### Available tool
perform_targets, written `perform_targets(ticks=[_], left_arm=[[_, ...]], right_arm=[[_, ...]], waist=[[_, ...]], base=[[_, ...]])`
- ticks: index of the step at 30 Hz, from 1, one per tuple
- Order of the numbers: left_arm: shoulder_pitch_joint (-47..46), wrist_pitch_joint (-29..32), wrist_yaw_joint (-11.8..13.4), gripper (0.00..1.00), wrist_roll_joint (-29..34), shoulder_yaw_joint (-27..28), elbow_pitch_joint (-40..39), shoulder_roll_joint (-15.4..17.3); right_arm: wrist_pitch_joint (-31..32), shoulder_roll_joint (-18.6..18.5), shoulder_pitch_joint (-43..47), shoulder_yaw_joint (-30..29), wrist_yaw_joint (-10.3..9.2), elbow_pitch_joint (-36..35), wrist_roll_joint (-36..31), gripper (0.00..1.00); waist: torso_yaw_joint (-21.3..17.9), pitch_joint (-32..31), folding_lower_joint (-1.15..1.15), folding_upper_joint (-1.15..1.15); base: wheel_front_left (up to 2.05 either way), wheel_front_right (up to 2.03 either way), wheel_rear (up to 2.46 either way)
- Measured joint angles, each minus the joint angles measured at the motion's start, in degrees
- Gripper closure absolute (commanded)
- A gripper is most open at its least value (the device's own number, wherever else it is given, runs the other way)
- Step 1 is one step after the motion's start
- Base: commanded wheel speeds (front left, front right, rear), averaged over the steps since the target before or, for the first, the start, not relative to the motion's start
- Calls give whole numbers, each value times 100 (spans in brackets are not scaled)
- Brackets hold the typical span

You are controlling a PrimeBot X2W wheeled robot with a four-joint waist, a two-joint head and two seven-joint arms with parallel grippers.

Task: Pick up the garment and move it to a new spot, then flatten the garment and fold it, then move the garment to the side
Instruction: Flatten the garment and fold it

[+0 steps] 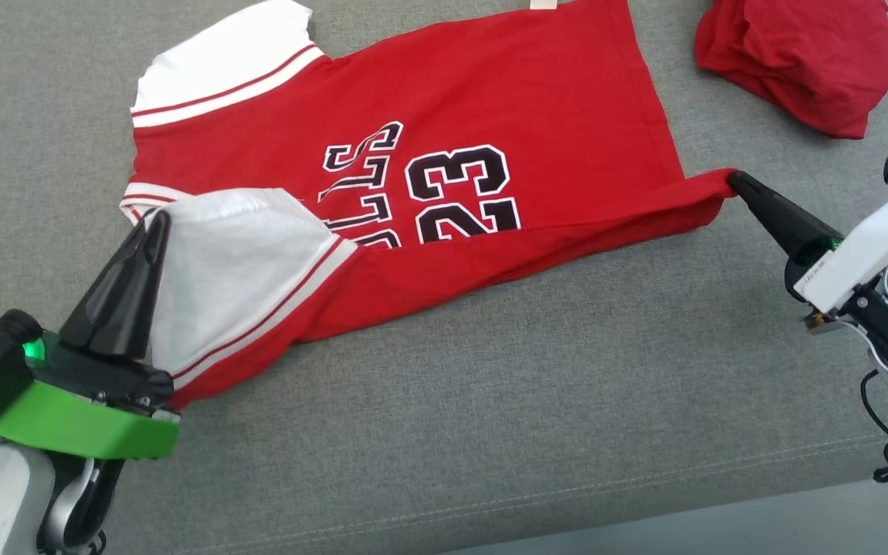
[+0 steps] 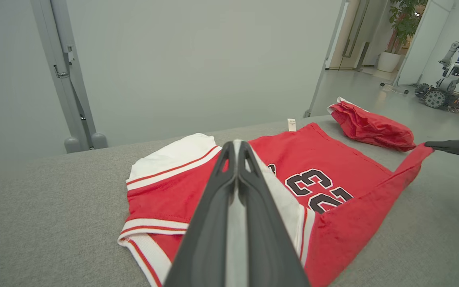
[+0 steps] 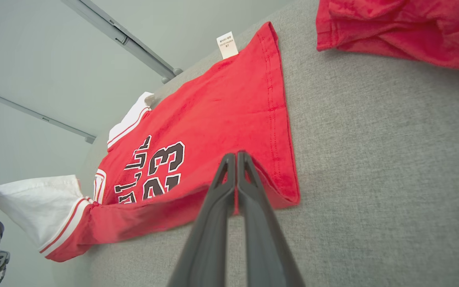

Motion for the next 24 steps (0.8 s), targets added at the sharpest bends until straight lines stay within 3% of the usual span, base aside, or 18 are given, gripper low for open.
perform_targets(ticks=[10, 24], left_arm=[[-837, 4, 0, 100, -392, -240, 619, 30], [-1215, -7, 0, 100, -485, -368, 1303, -24]], right_arm=[[818, 208, -822, 112, -114, 734, 240, 100], [1136, 528, -1496, 314, -167, 1470, 31, 100]], waist=[[-19, 338, 0, 0], [75, 587, 0, 0]], base=[[0, 0, 0], [0, 0, 0]])
